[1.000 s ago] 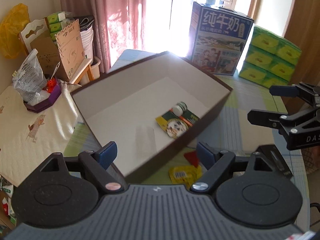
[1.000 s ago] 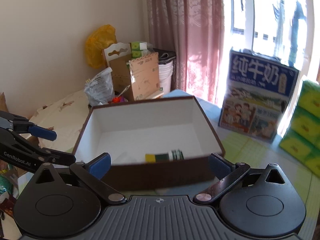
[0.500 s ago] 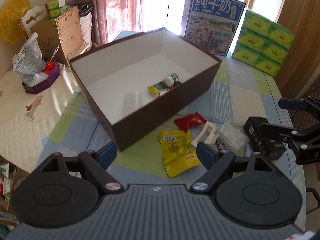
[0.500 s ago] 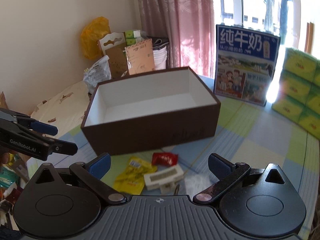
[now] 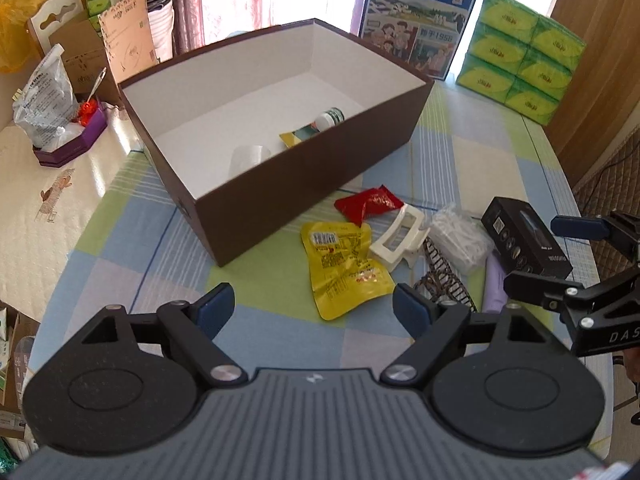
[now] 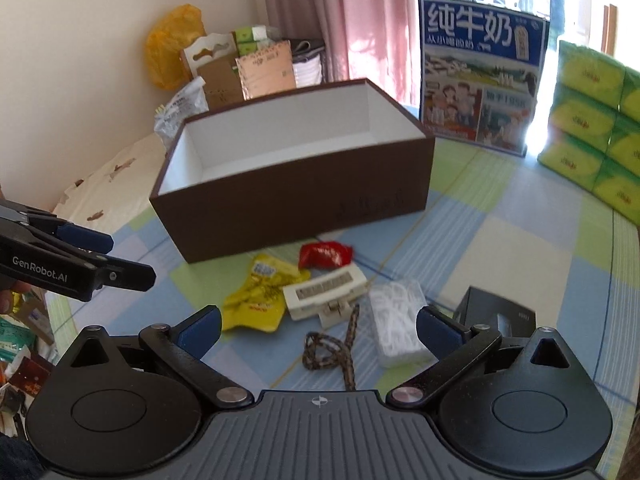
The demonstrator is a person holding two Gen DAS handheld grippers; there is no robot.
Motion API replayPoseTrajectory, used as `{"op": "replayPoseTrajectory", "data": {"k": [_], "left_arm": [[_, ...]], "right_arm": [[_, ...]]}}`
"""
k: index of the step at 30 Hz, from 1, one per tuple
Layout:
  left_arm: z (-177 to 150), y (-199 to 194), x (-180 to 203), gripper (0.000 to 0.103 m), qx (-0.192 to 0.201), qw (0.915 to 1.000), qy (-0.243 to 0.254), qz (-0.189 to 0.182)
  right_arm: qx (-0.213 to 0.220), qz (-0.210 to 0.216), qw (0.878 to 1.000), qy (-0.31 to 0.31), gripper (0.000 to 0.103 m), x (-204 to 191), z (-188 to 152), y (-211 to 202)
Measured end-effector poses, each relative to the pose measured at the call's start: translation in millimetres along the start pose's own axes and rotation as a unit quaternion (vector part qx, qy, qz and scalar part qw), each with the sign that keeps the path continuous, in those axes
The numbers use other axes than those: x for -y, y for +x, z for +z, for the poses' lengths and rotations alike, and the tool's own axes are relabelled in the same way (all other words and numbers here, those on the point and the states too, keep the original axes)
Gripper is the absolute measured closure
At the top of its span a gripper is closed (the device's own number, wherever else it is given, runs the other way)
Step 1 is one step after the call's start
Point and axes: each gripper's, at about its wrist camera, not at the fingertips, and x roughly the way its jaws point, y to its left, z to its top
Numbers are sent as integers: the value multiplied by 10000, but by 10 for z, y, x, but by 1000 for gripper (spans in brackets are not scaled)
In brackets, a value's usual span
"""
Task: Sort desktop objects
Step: 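Withdraw both tools from the box back toward the remaining items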
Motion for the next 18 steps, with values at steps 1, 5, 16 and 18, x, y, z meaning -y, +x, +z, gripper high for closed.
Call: {"op": "replayPoseTrajectory", "data": {"k": [1, 5, 16, 18], "left_arm": [[-3, 16, 5, 19, -23, 10000, 8, -6], [-2, 80, 29, 19, -92, 9999, 45, -29], [-71, 300, 93, 20, -183, 9989, 408, -118], [-117, 384, 141, 20, -184, 9979, 618, -113]], "right_arm": [[-19, -11, 10000, 9, 2, 6, -11, 10], [-74, -43, 10000, 47, 2, 28, -37, 45], [-329, -128, 9993, 98, 2, 72, -142, 217], [-407, -148, 9990, 129, 2, 98, -173, 257]]}}
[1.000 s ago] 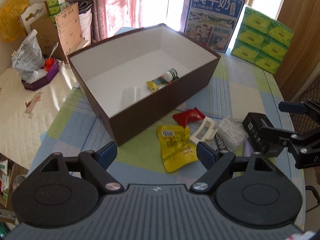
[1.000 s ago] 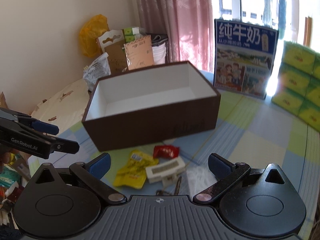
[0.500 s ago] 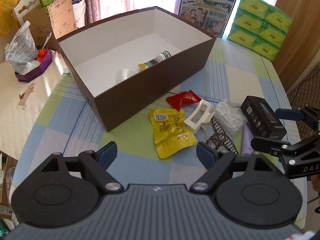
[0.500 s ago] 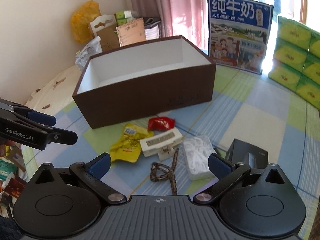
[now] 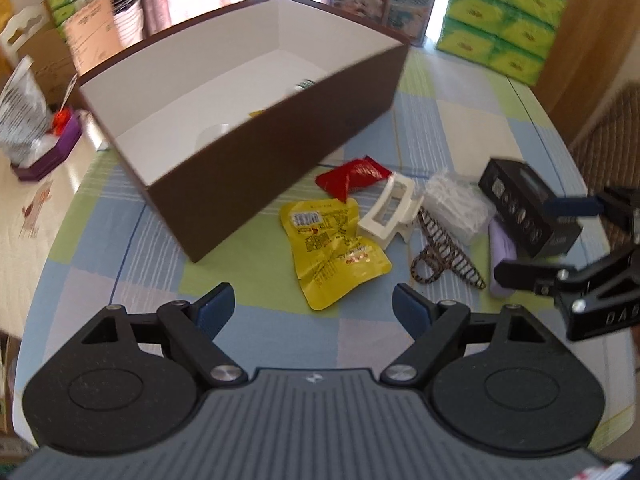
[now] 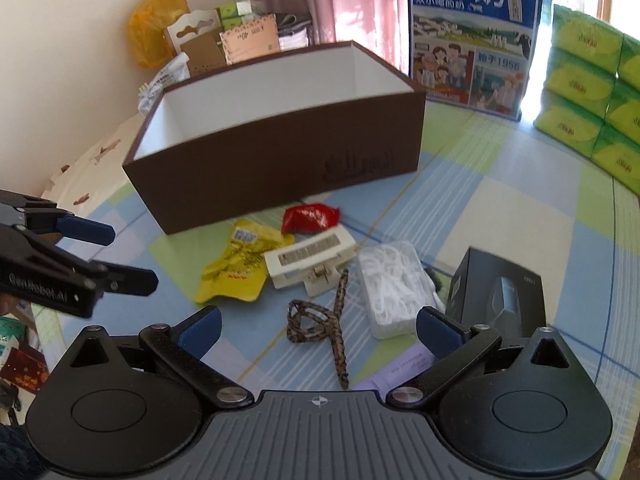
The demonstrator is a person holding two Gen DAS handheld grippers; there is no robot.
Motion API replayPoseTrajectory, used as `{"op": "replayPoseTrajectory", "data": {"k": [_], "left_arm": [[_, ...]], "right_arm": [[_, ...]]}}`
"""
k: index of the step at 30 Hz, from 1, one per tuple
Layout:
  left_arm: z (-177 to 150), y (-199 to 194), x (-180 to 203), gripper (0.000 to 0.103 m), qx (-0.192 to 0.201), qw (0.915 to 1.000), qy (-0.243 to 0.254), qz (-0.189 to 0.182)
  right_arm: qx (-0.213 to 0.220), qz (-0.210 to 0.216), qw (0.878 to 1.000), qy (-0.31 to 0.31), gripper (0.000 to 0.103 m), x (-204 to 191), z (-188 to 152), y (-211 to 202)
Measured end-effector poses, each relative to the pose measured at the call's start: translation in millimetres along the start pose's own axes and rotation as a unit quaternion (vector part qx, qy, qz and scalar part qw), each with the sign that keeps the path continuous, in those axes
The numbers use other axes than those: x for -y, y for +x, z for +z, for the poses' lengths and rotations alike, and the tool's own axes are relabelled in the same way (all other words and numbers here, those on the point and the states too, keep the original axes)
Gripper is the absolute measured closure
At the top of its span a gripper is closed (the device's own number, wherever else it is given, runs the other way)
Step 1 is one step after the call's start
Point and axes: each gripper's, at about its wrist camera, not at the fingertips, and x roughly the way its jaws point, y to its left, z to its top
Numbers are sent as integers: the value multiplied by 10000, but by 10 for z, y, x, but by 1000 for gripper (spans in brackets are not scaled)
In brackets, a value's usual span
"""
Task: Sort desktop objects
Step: 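Withdraw both tools from the box back toward the remaining items, then grasp the yellow snack packet with the left tool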
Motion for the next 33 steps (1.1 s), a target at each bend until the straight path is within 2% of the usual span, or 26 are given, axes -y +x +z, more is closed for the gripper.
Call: {"op": "replayPoseTrajectory", "data": {"k": [8, 12, 17, 21, 27, 31, 33], "left_arm": [[-118, 381, 160, 24, -93, 9974, 712, 32], [-156, 577, 286, 24, 21, 9913, 1297, 215], [-180, 810, 399, 34, 223, 9826, 1803, 381], [-167, 969, 419, 36, 403, 9801, 1871, 524], [-105, 1071, 367, 41, 785, 9785, 1870, 375], [-30, 1132, 211, 56, 811, 9846, 1543, -126], [-9, 1141, 172, 65, 781, 9854, 1508, -99]], "right_arm": [[-206, -61, 9996, 162, 2, 94, -96, 99], [-268, -93, 9993, 256, 2, 136, -114, 140], [-315, -105, 9987, 379, 2, 178, -119, 172], [-319, -113, 9985, 432, 2, 185, -108, 201], [-282, -60, 9987, 415, 2, 149, -83, 251], [-282, -67, 9987, 415, 2, 123, -67, 284], [-283, -63, 9987, 409, 2, 116, -58, 296]]}}
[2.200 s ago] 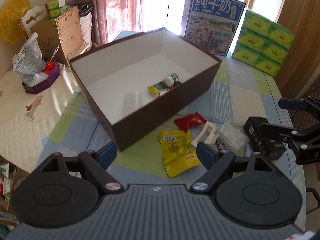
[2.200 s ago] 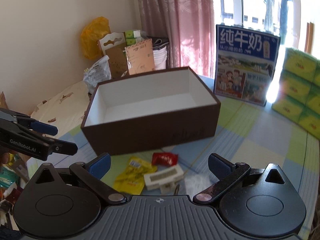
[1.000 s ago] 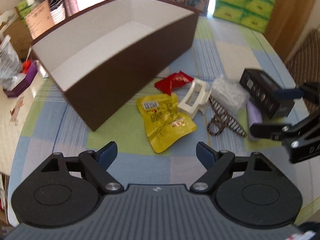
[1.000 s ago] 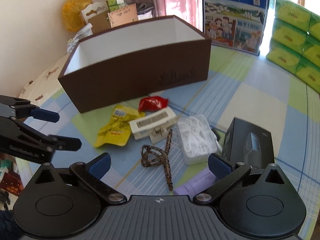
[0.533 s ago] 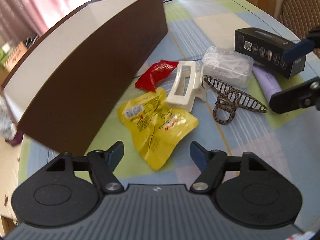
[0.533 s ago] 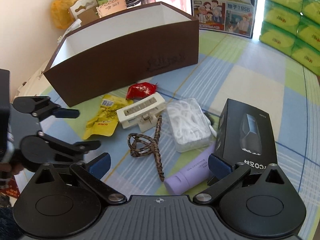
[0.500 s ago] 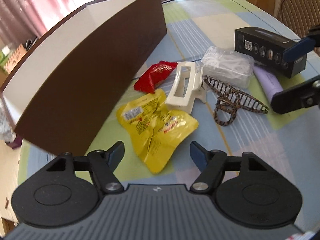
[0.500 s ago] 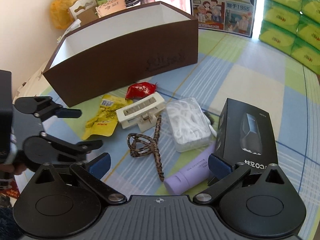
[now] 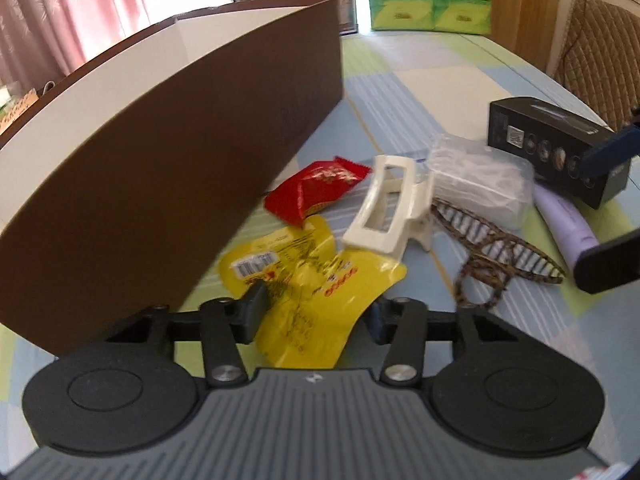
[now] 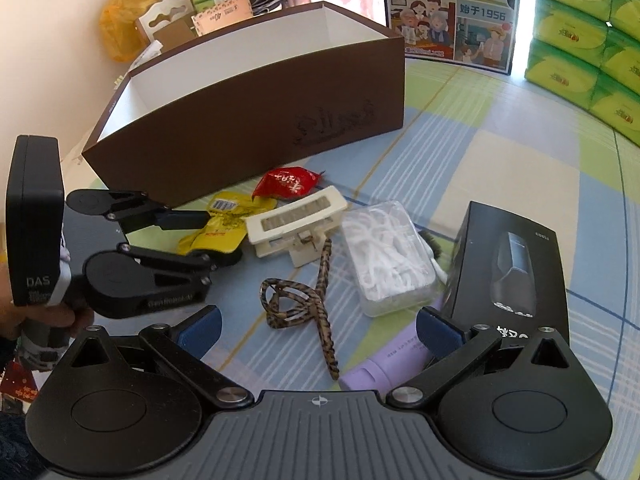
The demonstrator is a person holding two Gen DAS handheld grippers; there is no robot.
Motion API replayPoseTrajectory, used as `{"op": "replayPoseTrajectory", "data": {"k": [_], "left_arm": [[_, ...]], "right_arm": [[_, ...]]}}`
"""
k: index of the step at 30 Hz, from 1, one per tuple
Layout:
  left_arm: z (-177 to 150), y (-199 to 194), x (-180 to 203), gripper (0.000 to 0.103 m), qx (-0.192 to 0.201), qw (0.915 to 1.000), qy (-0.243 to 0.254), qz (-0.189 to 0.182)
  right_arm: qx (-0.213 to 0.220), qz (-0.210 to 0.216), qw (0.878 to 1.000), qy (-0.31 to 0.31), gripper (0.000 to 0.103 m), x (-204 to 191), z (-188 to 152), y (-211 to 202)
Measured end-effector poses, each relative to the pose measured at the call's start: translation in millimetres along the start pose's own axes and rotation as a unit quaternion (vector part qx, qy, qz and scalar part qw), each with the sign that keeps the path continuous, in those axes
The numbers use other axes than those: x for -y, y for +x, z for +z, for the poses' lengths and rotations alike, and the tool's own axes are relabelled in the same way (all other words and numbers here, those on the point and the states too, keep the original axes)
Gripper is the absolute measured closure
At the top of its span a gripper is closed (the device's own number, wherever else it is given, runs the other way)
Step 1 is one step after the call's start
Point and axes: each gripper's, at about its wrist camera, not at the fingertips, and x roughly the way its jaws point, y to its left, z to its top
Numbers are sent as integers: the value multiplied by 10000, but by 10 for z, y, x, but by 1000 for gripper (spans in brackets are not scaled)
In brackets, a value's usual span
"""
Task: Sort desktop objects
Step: 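Grasp the yellow snack packet with the left tool, then grasp the leopard-print hair claw with the right tool while left lifts packet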
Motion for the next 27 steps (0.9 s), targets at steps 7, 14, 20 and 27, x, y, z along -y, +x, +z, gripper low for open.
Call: {"op": "replayPoseTrajectory", "data": {"k": [7, 14, 20, 27], "left_arm": [[-77, -192, -106, 90, 41, 9999, 37, 129], [-182, -511, -454, 94, -40, 9902, -1382, -215], [-336, -729, -651, 94, -128, 9803, -1954, -261], [-397, -896, -734, 94, -60, 9747, -2215, -282]], "right_arm": [[20, 28, 9999, -108, 2, -56, 29, 63], [23, 67, 9983, -583, 19, -225, 50, 220], [-160, -28, 9965, -816, 40, -296, 32, 480], [-305, -136, 9971, -678, 63, -285, 0, 647]]}}
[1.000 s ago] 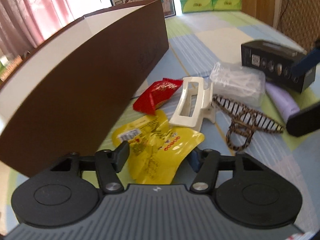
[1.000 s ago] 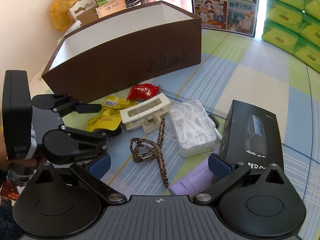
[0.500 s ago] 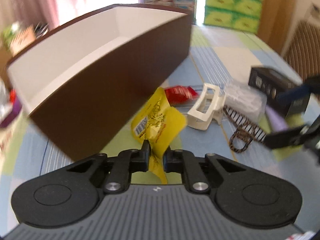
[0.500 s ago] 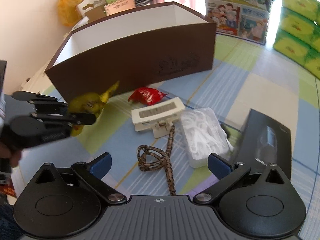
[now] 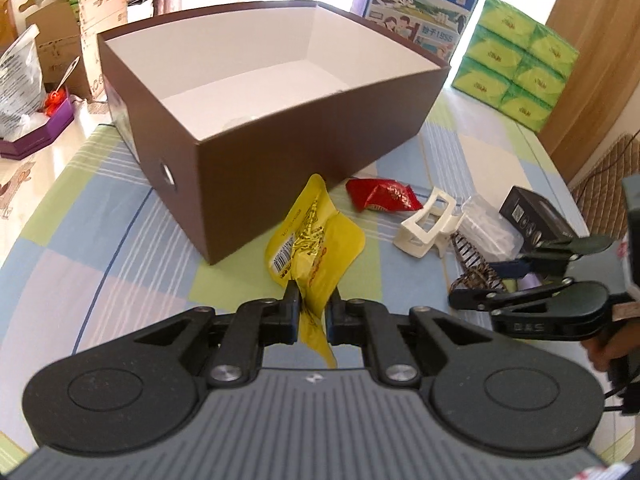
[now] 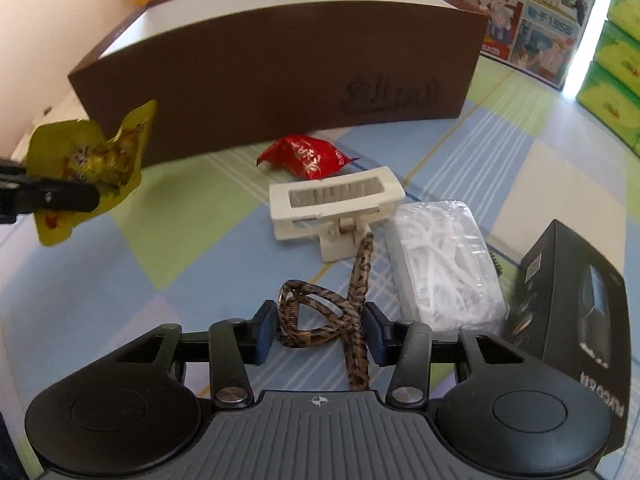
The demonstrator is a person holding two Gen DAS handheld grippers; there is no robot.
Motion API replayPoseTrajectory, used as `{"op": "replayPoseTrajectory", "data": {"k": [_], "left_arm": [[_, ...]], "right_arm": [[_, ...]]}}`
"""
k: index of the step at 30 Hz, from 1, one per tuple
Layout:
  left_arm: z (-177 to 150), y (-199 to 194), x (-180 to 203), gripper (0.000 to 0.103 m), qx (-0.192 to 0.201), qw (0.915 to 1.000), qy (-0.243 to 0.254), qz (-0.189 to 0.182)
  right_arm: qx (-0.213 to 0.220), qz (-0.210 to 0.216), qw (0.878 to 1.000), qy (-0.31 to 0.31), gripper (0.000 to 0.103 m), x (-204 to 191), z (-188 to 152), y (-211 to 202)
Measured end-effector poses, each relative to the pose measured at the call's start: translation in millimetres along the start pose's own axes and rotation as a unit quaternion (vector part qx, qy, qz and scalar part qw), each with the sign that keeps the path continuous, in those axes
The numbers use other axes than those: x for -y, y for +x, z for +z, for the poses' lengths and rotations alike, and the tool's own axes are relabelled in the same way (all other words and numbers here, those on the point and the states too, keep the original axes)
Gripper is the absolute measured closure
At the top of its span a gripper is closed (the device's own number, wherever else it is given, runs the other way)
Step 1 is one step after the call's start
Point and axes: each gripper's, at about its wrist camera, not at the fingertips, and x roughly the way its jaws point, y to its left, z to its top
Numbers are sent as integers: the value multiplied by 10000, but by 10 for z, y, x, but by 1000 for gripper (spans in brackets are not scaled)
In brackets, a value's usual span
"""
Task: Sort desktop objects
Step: 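Grasp the leopard-print hair claw with the right tool while left lifts packet, then carry the yellow packet and hair claw over the brown box with both tools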
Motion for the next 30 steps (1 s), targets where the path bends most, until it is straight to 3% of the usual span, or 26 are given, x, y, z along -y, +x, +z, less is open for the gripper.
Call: {"op": "replayPoseTrajectory", "data": {"k": [8, 19, 30], "left_arm": [[-8, -186, 16, 94, 92, 9999, -20, -96], [82, -456, 193, 94, 298, 9989, 123, -331], [420, -727, 273, 94, 770, 9958, 307, -394]], "right_arm": [[-133, 260, 9995, 117, 64, -106, -74, -186], [320, 371, 9985, 245, 64, -184, 59, -628], [861, 444, 9953, 69, 64, -215, 502, -879]]}}
